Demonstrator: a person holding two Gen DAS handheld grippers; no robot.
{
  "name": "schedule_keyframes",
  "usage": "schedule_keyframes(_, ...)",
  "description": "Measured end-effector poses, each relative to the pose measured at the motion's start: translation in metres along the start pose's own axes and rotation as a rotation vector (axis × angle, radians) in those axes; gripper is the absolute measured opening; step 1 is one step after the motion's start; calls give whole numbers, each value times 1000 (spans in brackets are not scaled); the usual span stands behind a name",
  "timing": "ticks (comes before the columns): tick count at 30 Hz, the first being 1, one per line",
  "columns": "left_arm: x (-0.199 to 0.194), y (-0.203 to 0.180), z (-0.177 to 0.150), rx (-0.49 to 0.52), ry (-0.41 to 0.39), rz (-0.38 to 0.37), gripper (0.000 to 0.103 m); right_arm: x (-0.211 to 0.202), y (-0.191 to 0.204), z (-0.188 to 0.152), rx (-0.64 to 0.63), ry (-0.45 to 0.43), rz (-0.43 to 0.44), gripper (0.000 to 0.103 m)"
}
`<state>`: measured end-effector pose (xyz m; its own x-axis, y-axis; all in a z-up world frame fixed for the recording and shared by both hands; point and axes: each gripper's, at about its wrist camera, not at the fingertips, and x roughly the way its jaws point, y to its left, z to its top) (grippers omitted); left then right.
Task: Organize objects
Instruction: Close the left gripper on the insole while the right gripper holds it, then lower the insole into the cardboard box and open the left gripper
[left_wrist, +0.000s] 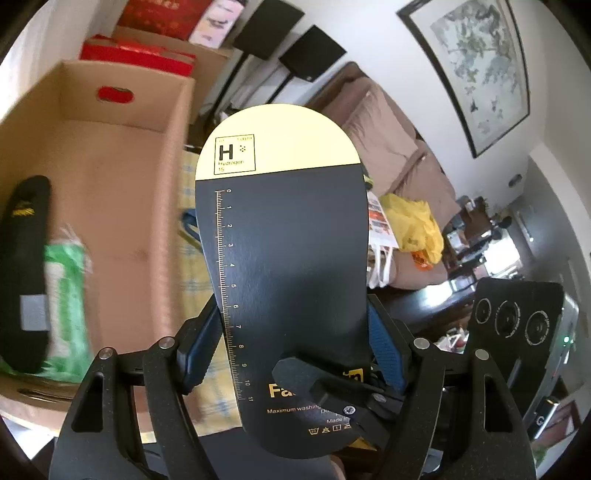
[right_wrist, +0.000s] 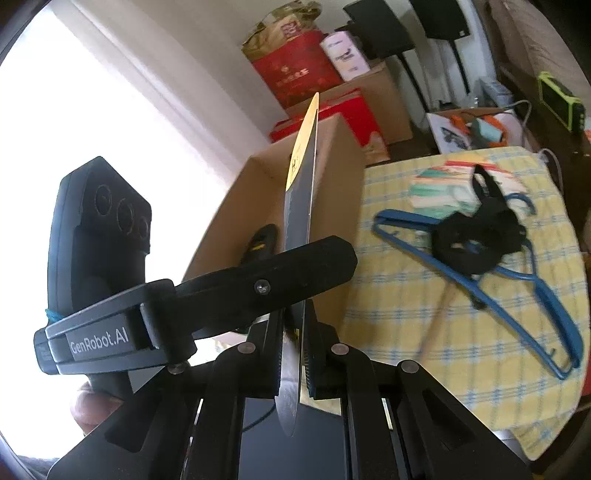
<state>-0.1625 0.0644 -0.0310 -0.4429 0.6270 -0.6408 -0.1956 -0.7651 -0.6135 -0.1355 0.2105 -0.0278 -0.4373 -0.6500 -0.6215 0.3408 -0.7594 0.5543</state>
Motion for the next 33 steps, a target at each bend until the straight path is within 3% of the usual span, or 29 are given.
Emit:
schedule_keyframes(13,-32,65,25,-40,-12,90,71,70,50,29,-47,66,44,10)
schedule_keyframes(20,-23,91,33,-48,23,133,71,106,57,35,-60,105,22,14)
schedule_keyframes(28,-4,113,34,-68,71,171,71,126,50,34,-88,125,-58,17)
schedule_keyframes(31,4,118,35,-67,98,191,71,124,47,33,-105,119,-102,25)
schedule_keyframes(33,9,120,35,-71,111,193,71,118,45,32,-112,118,-116,22)
